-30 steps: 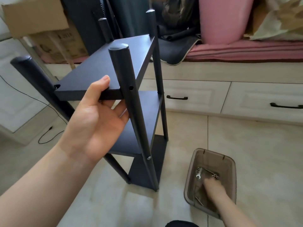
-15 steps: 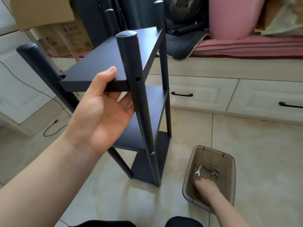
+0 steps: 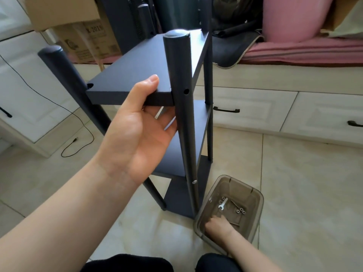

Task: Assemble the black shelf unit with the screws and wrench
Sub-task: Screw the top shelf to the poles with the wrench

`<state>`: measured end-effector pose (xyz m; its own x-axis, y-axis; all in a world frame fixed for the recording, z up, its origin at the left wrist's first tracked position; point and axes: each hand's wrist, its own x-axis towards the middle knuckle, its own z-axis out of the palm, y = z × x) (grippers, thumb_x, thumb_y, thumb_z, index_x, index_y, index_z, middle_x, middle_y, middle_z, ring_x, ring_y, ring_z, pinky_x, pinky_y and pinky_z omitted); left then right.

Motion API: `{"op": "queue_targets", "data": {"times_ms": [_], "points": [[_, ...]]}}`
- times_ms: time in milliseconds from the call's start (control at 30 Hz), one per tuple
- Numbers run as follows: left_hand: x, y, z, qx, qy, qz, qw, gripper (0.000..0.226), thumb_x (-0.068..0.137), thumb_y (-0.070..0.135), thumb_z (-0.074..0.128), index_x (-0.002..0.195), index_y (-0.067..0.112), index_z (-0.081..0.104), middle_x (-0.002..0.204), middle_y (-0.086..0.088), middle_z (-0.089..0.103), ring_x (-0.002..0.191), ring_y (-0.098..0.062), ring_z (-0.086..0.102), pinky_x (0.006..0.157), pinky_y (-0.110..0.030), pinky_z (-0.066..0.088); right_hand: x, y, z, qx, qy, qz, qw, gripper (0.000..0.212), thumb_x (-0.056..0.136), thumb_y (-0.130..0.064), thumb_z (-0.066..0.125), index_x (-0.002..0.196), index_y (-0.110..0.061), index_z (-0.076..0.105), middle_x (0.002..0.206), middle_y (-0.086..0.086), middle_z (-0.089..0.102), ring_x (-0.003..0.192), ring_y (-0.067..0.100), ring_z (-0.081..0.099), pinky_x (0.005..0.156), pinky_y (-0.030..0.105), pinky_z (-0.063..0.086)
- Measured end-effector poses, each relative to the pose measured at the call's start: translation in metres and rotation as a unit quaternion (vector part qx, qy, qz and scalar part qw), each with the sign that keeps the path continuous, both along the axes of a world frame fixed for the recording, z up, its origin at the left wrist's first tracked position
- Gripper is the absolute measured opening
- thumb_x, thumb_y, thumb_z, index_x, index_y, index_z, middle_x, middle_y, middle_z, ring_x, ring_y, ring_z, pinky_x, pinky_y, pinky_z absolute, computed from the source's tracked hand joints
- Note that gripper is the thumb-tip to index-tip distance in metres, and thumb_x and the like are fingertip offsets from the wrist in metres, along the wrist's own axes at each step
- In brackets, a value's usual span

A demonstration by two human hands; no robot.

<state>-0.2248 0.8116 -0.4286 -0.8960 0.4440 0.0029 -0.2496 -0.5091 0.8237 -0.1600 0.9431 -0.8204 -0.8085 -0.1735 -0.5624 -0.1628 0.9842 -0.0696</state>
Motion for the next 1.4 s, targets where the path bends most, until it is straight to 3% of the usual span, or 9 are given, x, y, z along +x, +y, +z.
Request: {"op": "queue_targets", "data": {"times_ms": [100, 267, 400, 533, 633, 767, 967, 1333, 1400], "points": [[0.003, -0.003, -0.001, 0.002, -0.008, -0.007, 1.000, 0.018, 0.093, 0.025, 0.062, 0.076, 0.019, 0.065, 0.099, -0.007, 0.076, 0.113, -0.027, 0.067, 0.102, -0.037, 0.052, 0.003, 0.006, 0.015, -0.017, 0.032, -0.006, 0.999, 0.036, 0.097, -0.009, 0.047, 0.131, -0.007, 0.059, 0.137, 0.014, 0.056, 0.132, 0.030, 0.045, 0.108, 0.042, 0.037], [0.017, -0.011, -0.001, 0.008, -0.014, -0.039, 0.999, 0.018, 0.085, 0.026, 0.066, 0.068, 0.021, 0.069, 0.096, -0.004, 0.075, 0.100, -0.022, 0.070, 0.096, -0.035, 0.055, 0.013, 0.019, 0.076, -0.104, 0.124, -0.106, 0.981, 0.021, 0.097, -0.013, 0.046, 0.112, -0.012, 0.060, 0.116, 0.010, 0.057, 0.109, 0.030, 0.054, 0.086, 0.040, 0.046], [0.030, -0.017, 0.000, 0.018, -0.054, -0.040, 0.998, 0.010, 0.079, 0.023, 0.069, 0.078, 0.015, 0.063, 0.105, -0.012, 0.064, 0.099, -0.025, 0.066, 0.101, -0.038, 0.053, 0.027, 0.024, 0.152, -0.255, 0.215, -0.273, 0.902, 0.002, 0.090, -0.018, 0.056, 0.091, -0.019, 0.055, 0.087, -0.001, 0.064, 0.078, 0.014, 0.060, 0.067, 0.026, 0.048], [0.037, -0.018, 0.008, 0.011, -0.077, -0.040, 0.996, 0.010, 0.074, 0.021, 0.070, 0.073, 0.015, 0.063, 0.101, -0.013, 0.061, 0.089, -0.024, 0.066, 0.092, -0.034, 0.054, 0.040, 0.019, 0.251, -0.354, 0.305, -0.346, 0.814, 0.015, 0.083, -0.014, 0.066, 0.076, -0.025, 0.060, 0.062, -0.004, 0.063, 0.059, 0.001, 0.058, 0.057, 0.015, 0.046], [0.036, -0.015, 0.014, 0.000, -0.103, -0.016, 0.995, 0.015, 0.083, 0.014, 0.067, 0.072, 0.016, 0.057, 0.098, -0.014, 0.060, 0.087, -0.026, 0.065, 0.082, -0.034, 0.054, 0.050, 0.004, 0.323, -0.449, 0.333, -0.358, 0.748, 0.010, 0.087, -0.016, 0.068, 0.078, -0.020, 0.065, 0.068, -0.002, 0.072, 0.064, 0.010, 0.069, 0.062, 0.025, 0.058], [0.036, -0.013, 0.022, -0.008, -0.105, -0.003, 0.994, 0.013, 0.091, 0.015, 0.061, 0.078, 0.017, 0.057, 0.081, -0.004, 0.065, 0.072, -0.020, 0.069, 0.067, -0.031, 0.055, 0.068, -0.019, 0.390, -0.500, 0.369, -0.351, 0.701, 0.009, 0.090, -0.011, 0.066, 0.081, -0.010, 0.065, 0.068, 0.004, 0.073, 0.061, 0.016, 0.069, 0.061, 0.024, 0.055], [0.039, -0.017, 0.020, 0.001, -0.101, -0.010, 0.995, 0.007, 0.092, 0.015, 0.063, 0.086, 0.013, 0.059, 0.093, -0.011, 0.064, 0.090, -0.028, 0.067, 0.086, -0.039, 0.055, 0.087, -0.037, 0.438, -0.510, 0.487, -0.329, 0.628, 0.013, 0.090, -0.004, 0.066, 0.078, -0.007, 0.063, 0.066, 0.005, 0.072, 0.058, 0.015, 0.068, 0.059, 0.022, 0.053], [0.029, -0.023, 0.009, 0.015, -0.069, -0.041, 0.997, 0.009, 0.091, 0.019, 0.067, 0.083, 0.016, 0.064, 0.078, -0.002, 0.066, 0.087, -0.023, 0.072, 0.080, -0.038, 0.058, 0.092, -0.050, 0.422, -0.508, 0.506, -0.288, 0.635, 0.018, 0.089, 0.006, 0.065, 0.077, -0.005, 0.058, 0.070, 0.010, 0.071, 0.063, 0.026, 0.069, 0.065, 0.039, 0.058], [0.028, -0.024, 0.009, 0.022, -0.062, -0.049, 0.997, 0.018, 0.091, 0.019, 0.067, 0.074, 0.020, 0.069, 0.076, 0.000, 0.067, 0.087, -0.020, 0.072, 0.081, -0.038, 0.058, 0.091, -0.050, 0.421, -0.517, 0.501, -0.293, 0.629, 0.019, 0.089, 0.008, 0.064, 0.076, -0.004, 0.056, 0.070, 0.010, 0.071, 0.063, 0.026, 0.069, 0.064, 0.036, 0.058]]}}
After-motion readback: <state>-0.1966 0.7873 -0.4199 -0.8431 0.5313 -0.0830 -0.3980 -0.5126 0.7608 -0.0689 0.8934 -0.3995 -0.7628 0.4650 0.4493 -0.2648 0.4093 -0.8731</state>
